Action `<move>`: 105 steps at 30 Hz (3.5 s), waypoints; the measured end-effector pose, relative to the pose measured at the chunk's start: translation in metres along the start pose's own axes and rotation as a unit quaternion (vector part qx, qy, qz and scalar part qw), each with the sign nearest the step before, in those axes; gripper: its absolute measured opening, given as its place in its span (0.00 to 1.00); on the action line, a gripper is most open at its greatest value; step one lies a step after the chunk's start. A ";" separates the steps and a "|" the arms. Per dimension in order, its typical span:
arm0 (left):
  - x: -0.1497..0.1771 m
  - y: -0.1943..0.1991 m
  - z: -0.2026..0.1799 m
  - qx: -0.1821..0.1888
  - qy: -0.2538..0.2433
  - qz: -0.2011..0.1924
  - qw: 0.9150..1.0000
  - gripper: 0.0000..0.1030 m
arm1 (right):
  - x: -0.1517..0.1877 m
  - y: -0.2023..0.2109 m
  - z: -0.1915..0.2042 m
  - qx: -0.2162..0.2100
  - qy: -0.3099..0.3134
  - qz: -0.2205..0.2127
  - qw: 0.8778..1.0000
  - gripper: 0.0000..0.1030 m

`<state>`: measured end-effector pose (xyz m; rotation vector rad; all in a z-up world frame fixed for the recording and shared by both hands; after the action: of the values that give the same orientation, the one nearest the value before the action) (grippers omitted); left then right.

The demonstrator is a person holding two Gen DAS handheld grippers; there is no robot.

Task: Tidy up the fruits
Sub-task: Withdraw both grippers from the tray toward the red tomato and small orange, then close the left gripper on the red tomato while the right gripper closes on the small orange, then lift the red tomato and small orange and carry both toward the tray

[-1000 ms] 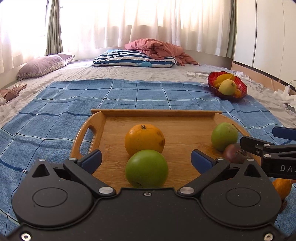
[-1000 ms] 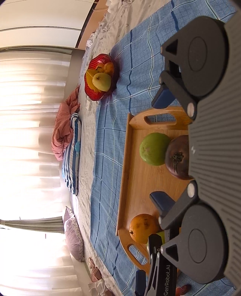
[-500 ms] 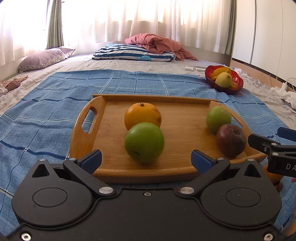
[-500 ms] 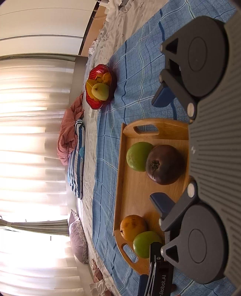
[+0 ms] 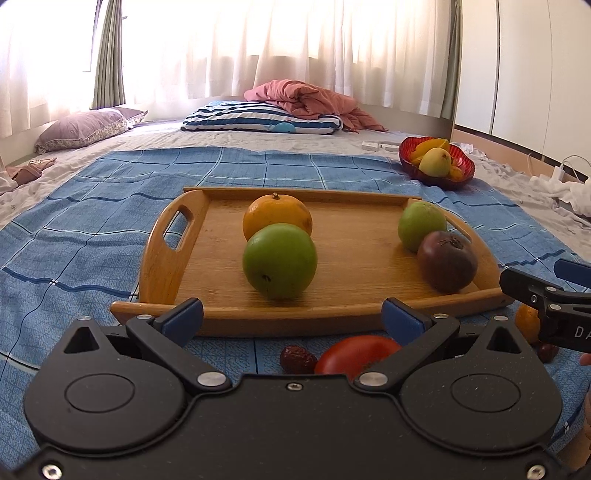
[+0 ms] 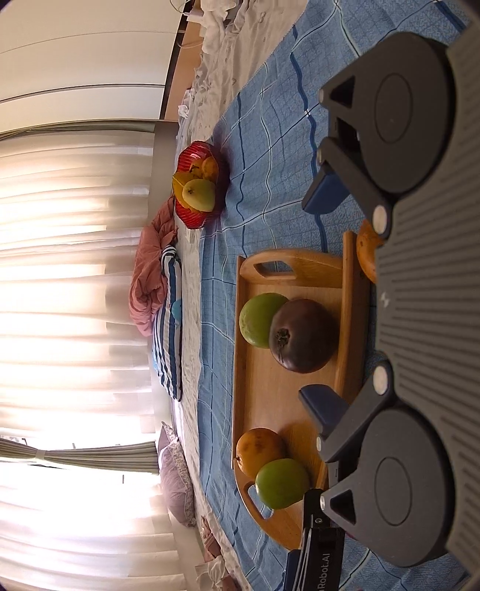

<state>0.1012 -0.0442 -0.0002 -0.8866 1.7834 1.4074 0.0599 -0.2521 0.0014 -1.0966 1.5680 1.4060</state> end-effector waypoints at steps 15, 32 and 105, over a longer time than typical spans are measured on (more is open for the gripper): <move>0.025 0.014 -0.023 0.017 -0.034 -0.017 0.999 1.00 | 0.029 0.015 -0.012 0.043 -0.008 -0.015 0.999 1.00; 0.052 0.033 -0.044 0.026 -0.077 -0.023 0.996 0.74 | 0.050 0.013 -0.009 0.085 0.001 -0.048 0.995 1.00; 0.036 0.040 -0.030 0.002 -0.052 -0.007 0.999 0.56 | 0.026 0.007 0.000 0.066 0.022 0.019 0.997 0.54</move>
<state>0.0457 -0.0695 -0.0046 -0.8083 1.6991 1.4133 0.0448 -0.2552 -0.0202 -1.0303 1.6969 1.2907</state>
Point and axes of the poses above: each gripper's, at about its wrist camera, not at the fingertips, and y roughly against the way its jaws point, z to its left, x to its underside, the point moved 4 cm from there along -y, roughly the way its jaws point, and after that the axes turned 8 degrees about y, right-handed, at the moved point
